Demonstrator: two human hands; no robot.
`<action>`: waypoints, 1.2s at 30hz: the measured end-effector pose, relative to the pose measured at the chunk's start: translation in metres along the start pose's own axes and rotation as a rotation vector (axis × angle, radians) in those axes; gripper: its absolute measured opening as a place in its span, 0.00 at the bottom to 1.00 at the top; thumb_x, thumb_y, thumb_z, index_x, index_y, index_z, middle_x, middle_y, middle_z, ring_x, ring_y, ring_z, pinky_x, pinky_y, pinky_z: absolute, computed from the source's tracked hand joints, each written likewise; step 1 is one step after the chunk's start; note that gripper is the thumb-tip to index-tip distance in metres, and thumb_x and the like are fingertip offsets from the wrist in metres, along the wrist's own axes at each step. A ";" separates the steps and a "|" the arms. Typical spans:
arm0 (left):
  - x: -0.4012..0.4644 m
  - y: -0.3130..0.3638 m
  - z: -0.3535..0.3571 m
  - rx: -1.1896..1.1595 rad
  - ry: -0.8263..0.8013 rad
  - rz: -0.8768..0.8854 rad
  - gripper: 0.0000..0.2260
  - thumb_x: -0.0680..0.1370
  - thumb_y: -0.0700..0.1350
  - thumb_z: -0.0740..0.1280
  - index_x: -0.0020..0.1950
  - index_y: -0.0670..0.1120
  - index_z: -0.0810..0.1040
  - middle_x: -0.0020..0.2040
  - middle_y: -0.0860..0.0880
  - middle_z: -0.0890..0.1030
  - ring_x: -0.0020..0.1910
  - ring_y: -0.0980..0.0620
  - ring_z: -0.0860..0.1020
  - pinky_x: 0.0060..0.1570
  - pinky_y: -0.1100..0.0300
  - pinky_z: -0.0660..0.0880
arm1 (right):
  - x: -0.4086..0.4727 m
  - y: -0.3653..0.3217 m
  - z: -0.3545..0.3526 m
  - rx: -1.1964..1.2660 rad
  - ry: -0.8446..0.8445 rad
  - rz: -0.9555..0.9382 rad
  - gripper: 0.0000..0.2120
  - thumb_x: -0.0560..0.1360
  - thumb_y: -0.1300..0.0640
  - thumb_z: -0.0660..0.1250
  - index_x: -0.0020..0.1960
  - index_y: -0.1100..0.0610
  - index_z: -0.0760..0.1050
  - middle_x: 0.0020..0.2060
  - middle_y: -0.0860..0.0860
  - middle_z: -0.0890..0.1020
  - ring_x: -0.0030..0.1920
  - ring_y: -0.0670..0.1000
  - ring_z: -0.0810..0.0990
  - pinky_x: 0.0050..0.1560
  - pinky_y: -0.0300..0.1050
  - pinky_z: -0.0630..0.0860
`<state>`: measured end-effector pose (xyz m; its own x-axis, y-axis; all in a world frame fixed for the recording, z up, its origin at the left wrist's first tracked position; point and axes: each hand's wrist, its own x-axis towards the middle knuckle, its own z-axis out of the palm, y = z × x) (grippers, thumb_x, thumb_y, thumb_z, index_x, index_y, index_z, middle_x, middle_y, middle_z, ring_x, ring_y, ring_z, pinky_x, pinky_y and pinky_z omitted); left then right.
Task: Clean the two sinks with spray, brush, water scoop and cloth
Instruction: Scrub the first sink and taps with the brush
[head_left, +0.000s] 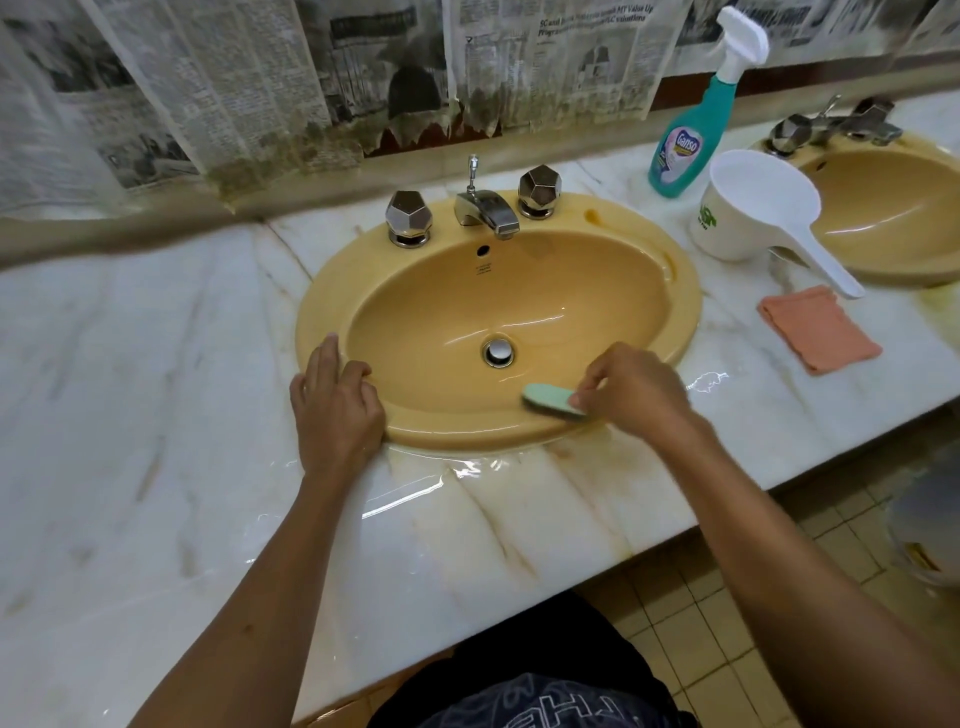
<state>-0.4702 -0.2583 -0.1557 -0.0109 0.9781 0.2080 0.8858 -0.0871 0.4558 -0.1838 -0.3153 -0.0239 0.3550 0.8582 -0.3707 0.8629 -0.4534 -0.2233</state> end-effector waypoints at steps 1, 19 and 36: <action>-0.001 0.000 0.001 0.001 0.000 -0.004 0.17 0.76 0.44 0.54 0.54 0.42 0.80 0.74 0.42 0.67 0.75 0.45 0.63 0.71 0.45 0.59 | 0.007 0.009 -0.008 -0.032 0.005 0.048 0.12 0.69 0.48 0.76 0.48 0.51 0.79 0.49 0.52 0.83 0.52 0.56 0.80 0.53 0.48 0.75; 0.000 -0.003 0.000 0.025 -0.014 0.006 0.17 0.76 0.46 0.54 0.54 0.43 0.79 0.75 0.42 0.67 0.75 0.45 0.63 0.70 0.42 0.61 | 0.095 -0.070 0.057 0.025 -0.484 -0.449 0.06 0.73 0.64 0.69 0.39 0.65 0.81 0.33 0.53 0.77 0.37 0.49 0.73 0.42 0.45 0.71; 0.002 -0.003 0.002 0.047 -0.013 0.008 0.16 0.76 0.45 0.54 0.53 0.45 0.79 0.75 0.43 0.67 0.75 0.47 0.62 0.70 0.44 0.60 | 0.116 -0.017 -0.003 -0.334 -0.409 -0.335 0.05 0.73 0.59 0.70 0.46 0.62 0.81 0.41 0.51 0.83 0.44 0.54 0.78 0.50 0.51 0.72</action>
<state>-0.4716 -0.2560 -0.1583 0.0018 0.9798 0.2002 0.9065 -0.0861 0.4133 -0.1564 -0.2075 -0.0598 -0.0637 0.7490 -0.6595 0.9929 -0.0191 -0.1176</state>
